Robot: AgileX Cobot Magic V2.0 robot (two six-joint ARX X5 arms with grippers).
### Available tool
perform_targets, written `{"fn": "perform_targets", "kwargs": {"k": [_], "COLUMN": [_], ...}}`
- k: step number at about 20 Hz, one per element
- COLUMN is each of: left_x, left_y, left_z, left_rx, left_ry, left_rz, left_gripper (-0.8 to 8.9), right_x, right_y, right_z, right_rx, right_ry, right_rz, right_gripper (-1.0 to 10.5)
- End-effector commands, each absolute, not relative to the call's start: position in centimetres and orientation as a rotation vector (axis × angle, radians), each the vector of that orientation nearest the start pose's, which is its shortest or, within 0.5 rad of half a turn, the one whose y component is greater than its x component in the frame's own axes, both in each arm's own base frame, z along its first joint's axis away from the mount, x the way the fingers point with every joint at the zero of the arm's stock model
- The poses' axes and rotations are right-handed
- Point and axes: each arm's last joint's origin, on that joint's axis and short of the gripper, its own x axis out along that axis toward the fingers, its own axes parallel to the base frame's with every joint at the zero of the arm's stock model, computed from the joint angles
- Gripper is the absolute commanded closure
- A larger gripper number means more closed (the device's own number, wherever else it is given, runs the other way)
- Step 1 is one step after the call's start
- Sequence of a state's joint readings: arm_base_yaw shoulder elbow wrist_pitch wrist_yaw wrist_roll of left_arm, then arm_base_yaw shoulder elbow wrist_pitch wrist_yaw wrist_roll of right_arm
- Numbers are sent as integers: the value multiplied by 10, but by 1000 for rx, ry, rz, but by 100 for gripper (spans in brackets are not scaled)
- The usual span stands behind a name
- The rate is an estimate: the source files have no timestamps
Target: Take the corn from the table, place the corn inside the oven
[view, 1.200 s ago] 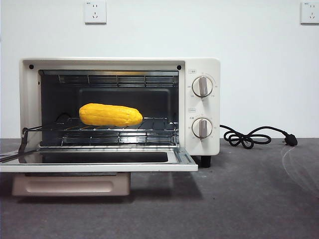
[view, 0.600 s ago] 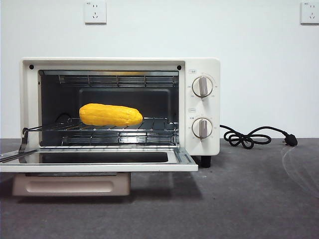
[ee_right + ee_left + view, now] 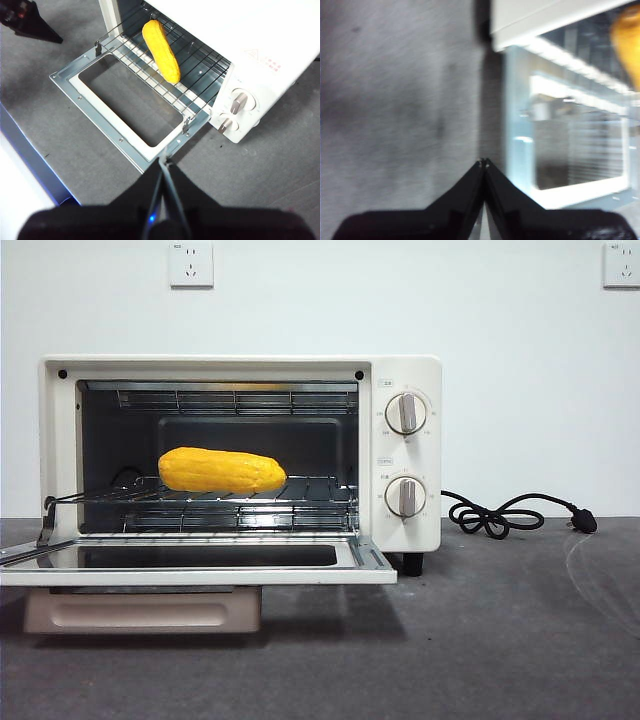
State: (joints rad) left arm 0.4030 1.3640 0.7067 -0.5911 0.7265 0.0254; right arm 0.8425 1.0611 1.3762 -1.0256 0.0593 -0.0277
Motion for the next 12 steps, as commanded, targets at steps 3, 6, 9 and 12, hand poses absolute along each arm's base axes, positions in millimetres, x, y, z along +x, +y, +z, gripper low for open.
{"fn": "perform_targets", "kwargs": {"k": [3,6,9,12], "left_x": [218,223,227,227], "left_y": [69,58,44,30], "left_z": [155,148,142,138], "left_rx": [-661,-644,-608,-482], "left_ry": [1157,1205,1257,1344], "left_rz": [-229,-270,-316,-283], "left_gripper": [822,822,822,822], "right_x": [122,122,122,122], "right_y": [133,134,134,134], "right_z": [405,405,406,406], "right_rx": [-346,-343,-337,-338], "right_ry": [632,626,615,615], "right_rz": [764,765,766,763], "right_gripper": [958,958,958,958]}}
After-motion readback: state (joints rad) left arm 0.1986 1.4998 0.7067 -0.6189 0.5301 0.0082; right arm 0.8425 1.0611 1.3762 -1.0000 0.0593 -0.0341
